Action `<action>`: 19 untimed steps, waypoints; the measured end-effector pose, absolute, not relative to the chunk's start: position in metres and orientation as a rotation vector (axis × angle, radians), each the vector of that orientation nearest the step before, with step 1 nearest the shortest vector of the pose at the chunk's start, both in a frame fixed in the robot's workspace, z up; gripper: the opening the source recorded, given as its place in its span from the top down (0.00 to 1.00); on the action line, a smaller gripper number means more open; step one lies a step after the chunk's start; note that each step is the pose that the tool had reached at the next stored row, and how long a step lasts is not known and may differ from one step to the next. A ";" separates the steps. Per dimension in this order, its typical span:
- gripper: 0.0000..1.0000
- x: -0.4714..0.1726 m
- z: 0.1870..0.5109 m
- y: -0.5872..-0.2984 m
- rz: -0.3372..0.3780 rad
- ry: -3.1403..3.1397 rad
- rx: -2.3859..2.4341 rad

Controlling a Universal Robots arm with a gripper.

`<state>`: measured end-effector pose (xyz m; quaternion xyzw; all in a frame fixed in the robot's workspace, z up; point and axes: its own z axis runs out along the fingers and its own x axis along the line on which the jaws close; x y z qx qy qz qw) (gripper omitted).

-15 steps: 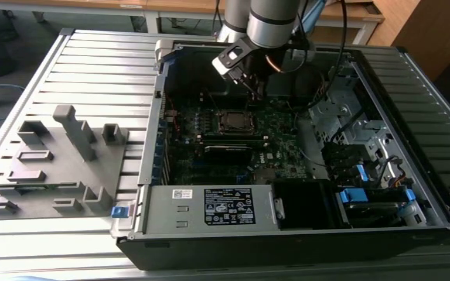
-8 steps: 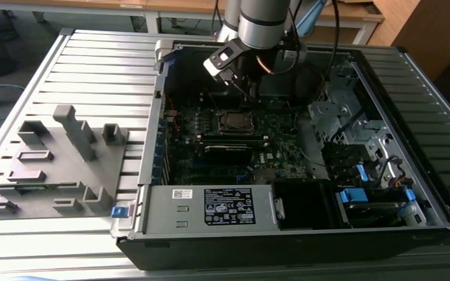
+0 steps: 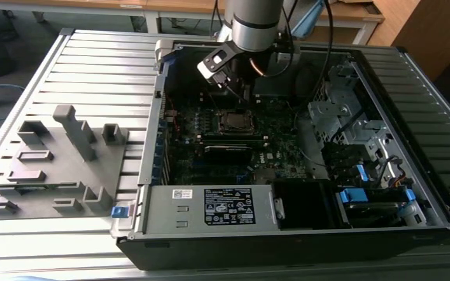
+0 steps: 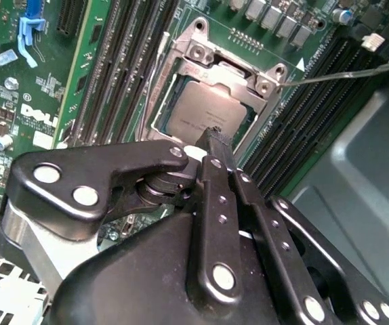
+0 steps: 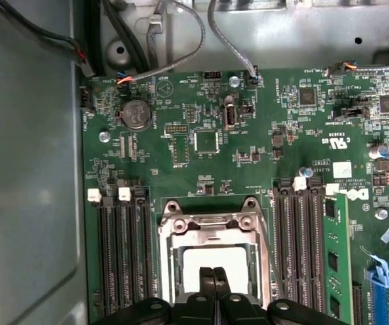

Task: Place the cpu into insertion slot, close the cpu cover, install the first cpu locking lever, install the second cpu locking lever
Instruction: 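Close the cpu cover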

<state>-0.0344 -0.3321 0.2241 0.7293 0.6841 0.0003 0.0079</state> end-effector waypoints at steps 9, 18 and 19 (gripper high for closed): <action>0.89 -0.040 0.215 -0.335 -0.003 2.136 2.278; 0.89 -0.042 0.213 -0.335 -0.006 2.135 2.277; 0.89 -0.042 0.214 -0.335 -0.006 2.135 2.277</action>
